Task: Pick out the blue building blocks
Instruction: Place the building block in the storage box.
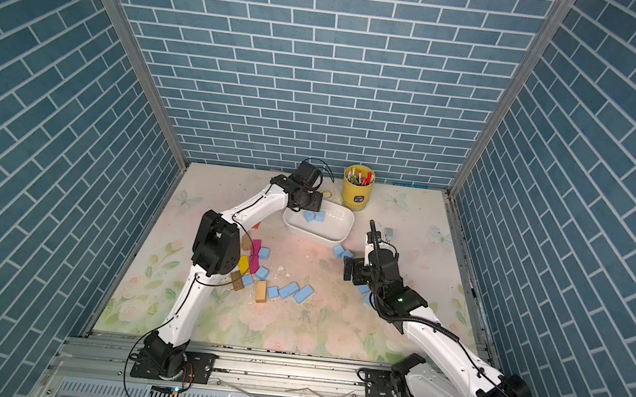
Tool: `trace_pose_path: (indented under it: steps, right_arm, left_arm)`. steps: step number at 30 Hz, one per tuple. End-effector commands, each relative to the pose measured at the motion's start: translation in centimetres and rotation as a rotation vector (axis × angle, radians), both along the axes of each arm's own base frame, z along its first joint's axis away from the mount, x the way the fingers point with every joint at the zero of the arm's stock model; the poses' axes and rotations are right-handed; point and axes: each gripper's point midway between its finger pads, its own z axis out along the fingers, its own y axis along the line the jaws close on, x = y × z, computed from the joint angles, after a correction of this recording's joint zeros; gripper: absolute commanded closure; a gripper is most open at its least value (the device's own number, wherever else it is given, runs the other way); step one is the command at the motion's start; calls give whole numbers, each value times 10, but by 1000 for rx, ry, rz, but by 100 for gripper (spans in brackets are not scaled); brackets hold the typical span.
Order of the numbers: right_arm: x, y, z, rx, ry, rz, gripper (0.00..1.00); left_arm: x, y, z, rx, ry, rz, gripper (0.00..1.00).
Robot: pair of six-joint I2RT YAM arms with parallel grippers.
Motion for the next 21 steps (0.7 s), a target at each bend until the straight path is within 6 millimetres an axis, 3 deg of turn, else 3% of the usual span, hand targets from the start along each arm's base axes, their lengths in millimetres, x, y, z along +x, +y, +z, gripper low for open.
trace_pose_path:
  steps: [1, 6, 10, 15, 21]
  right_arm:
    - [3, -2, 4, 14, -1, -21, 1]
    - [3, -1, 5, 17, -2, -14, 1]
    - [2, 0, 6, 21, -2, -10, 1]
    - [2, 1, 5, 22, 2, -4, 1]
    - [2, 2, 4, 20, 6, -1, 1]
  left_arm:
    - [-10, 4, 52, -9, -73, -85, 27]
    - [-31, 3, 68, -192, 20, -253, 26]
    - [-35, 19, 69, -317, 91, -266, 26]
    - [-26, 47, 50, -306, 118, -207, 26]
    - [-15, 72, 6, -152, 151, -144, 31]
